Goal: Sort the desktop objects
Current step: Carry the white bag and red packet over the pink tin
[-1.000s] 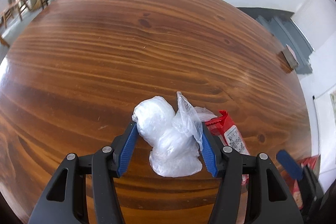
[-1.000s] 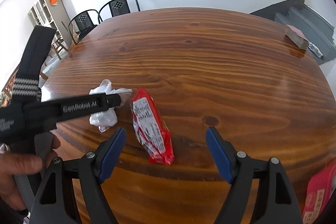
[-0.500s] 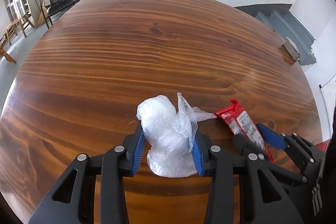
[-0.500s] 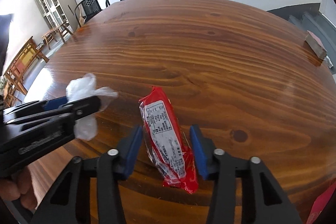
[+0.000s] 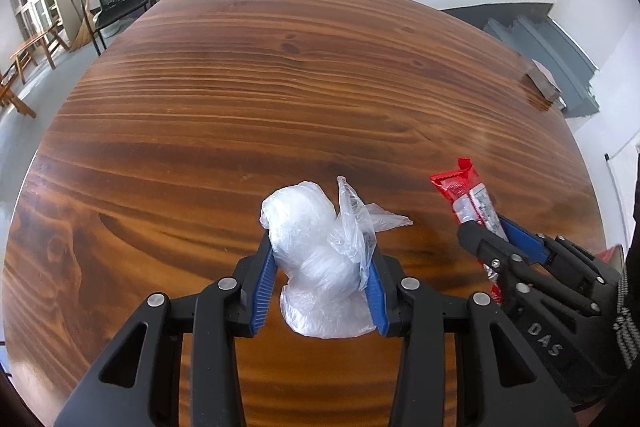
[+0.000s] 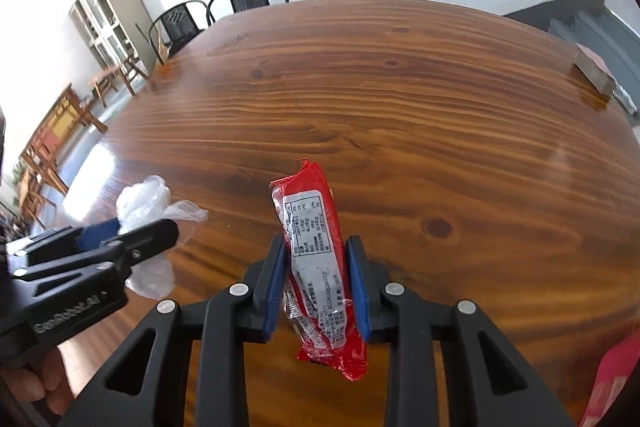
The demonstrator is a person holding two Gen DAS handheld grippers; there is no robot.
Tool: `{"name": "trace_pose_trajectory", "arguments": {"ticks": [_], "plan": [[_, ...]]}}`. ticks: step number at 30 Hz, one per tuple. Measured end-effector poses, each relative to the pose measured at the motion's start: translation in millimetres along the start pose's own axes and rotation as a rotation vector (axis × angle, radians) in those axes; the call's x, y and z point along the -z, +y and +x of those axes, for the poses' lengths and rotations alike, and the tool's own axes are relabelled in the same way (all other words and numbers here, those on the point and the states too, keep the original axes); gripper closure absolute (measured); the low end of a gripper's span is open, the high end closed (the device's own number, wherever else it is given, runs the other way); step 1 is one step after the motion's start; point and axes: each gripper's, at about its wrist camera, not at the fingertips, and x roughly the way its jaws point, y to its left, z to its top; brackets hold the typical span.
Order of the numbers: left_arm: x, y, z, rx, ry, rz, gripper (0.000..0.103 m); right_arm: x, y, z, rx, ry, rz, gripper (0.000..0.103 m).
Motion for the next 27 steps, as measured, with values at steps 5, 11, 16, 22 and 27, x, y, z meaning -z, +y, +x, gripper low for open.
{"name": "trace_pose_trajectory", "arguments": {"ticks": [5,11,16,22,27], "plan": [[15.6,-32.2,-19.2,0.028,-0.01,0.05,0.06,17.1,-19.8,-43.9,0.016,-0.04,0.07,0.07],[37.6,-98.2,-38.8,0.095,-0.007,0.147,0.06,44.4,-61.0,-110.2,0.08,-0.1,0.124,0.07],[53.2,-159.5,-57.3,0.155,-0.018,0.24,0.06,73.1,-109.9,-172.8,0.158,-0.158,0.194,0.07],[73.6,-236.4,-77.3,0.231,-0.026,0.356,0.06,117.4,-165.4,-230.3,0.235,-0.19,0.3,0.07],[92.4,-290.5,-86.7,0.279,-0.016,0.422,0.06,152.8,-200.2,-251.7,0.268,-0.169,0.354,0.07]]}}
